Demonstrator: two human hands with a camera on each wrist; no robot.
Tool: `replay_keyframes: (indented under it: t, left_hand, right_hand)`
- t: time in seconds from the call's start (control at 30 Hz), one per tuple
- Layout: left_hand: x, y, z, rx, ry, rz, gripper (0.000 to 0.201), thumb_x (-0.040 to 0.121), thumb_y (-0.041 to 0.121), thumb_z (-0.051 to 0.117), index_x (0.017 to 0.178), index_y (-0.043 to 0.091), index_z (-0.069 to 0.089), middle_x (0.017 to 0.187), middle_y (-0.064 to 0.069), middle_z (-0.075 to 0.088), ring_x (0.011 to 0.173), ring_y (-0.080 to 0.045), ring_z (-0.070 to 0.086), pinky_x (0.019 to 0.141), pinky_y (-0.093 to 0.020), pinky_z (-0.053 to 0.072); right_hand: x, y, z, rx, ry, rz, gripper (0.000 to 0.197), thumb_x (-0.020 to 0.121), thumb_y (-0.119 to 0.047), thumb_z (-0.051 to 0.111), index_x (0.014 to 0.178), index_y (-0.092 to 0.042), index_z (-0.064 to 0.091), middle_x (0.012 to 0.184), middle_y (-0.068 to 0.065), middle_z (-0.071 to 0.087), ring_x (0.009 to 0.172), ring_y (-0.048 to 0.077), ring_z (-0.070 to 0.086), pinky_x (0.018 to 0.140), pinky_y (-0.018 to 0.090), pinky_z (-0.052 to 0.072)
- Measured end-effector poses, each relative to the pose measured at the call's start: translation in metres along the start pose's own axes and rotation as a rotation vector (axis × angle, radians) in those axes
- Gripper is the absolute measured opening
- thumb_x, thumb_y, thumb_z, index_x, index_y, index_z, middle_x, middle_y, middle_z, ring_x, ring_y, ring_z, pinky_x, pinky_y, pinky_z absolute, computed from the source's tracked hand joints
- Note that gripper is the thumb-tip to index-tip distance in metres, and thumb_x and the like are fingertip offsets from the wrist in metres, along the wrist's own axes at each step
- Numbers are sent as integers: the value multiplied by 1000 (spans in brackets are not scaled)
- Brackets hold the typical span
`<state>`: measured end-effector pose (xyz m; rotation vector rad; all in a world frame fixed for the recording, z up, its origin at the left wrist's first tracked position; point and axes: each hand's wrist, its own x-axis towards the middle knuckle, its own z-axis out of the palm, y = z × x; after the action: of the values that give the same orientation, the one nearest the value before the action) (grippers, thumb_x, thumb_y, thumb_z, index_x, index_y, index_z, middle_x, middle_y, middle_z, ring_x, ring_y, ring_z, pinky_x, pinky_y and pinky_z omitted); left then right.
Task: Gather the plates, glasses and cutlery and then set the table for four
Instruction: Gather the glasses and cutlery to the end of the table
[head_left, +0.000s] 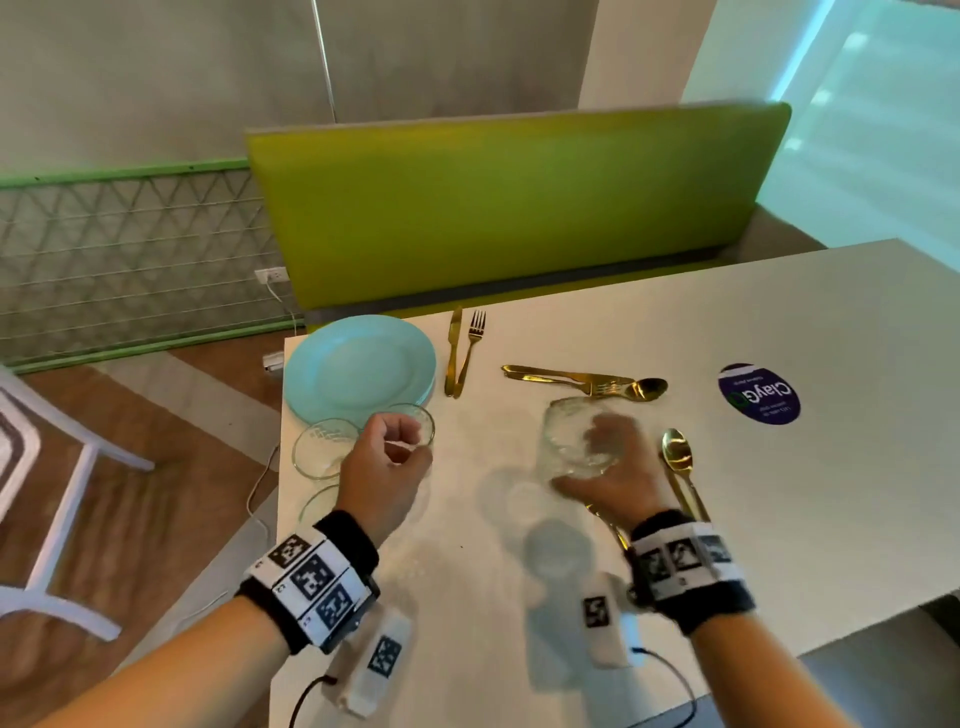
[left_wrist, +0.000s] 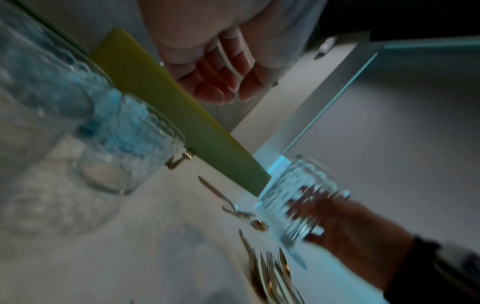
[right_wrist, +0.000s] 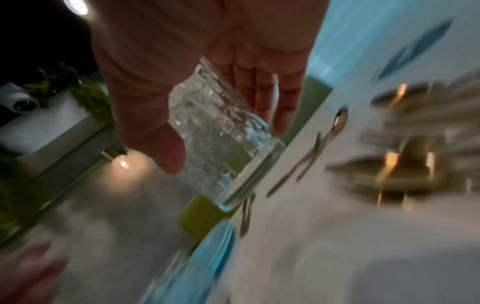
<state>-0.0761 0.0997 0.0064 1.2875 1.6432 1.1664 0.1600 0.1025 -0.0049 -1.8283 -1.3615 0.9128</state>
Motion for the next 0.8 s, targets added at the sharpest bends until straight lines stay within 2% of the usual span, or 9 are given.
replay_keyframes:
  t: [0.1,0.13,0.3,0.43,0.47,0.6,0.67,0.73,0.8]
  left_hand:
    - [7,4,-18,-38,59,6,17,70,19,63,76,28,49,76,8,56,68,-19,53,72,-36,46]
    - [8,4,-24,-43,66,12,16,68,21,61,76,29,49,76,8,56,67,-18,53,71,-37,46]
    - [10,-5,-42,-13,112,27,27,78,4,62,76,27,49,76,9,54,65,-18,53,71,-38,45]
    - [7,-8,-43,-38,103,32,15,68,20,59,75,29,49,76,11,55,57,-7,50,66,-32,43]
    - [6,-8,-43,-44,101,30,14,65,22,57,74,29,49,76,11,55,56,-8,50,65,-32,43]
    - [6,-7,-41,-46,82,22,14,65,23,56,74,30,48,75,11,54,62,-19,51,67,-35,43]
    - [6,-5,-36,-46,62,25,15,68,22,59,75,30,48,77,10,54,63,-18,52,67,-34,43]
    - [4,1,-26,-51,37,39,23,77,12,64,77,29,48,78,10,54,65,-16,52,67,-30,42]
    - [1,8,-13,-51,1,57,29,81,4,62,77,29,48,79,9,54,65,-12,52,66,-24,42]
  right_hand:
    - [-21,-7,63,-21,-225,-15,79,54,-16,89,120,-16,47,100,-8,55,97,13,57,73,9,43]
    - [-27,-7,80,-28,-259,-2,79,55,-17,88,121,-16,46,101,-9,54,98,12,57,70,7,40]
    - [-38,-4,132,-55,-308,29,82,57,-20,86,127,-18,43,117,-3,59,103,13,56,78,12,38]
    - [-35,-1,143,-86,-284,29,85,58,-20,85,131,-18,40,126,-1,57,114,17,55,87,16,40]
    - [-34,-1,144,-92,-281,28,85,59,-20,85,131,-18,39,127,-1,57,115,17,55,88,16,40]
    - [-34,-2,145,-121,-317,16,88,61,-21,84,134,-20,36,131,1,54,118,18,52,90,17,39]
    - [-35,-2,140,-143,-340,26,99,60,-24,86,141,-21,28,136,3,48,125,20,47,99,22,37]
    - [-36,-1,125,-174,-344,37,107,61,-26,86,146,-22,21,143,3,41,132,19,39,107,26,33]
    - [-34,4,103,-238,-308,40,95,67,-24,81,145,-24,27,142,2,41,132,18,37,108,26,32]
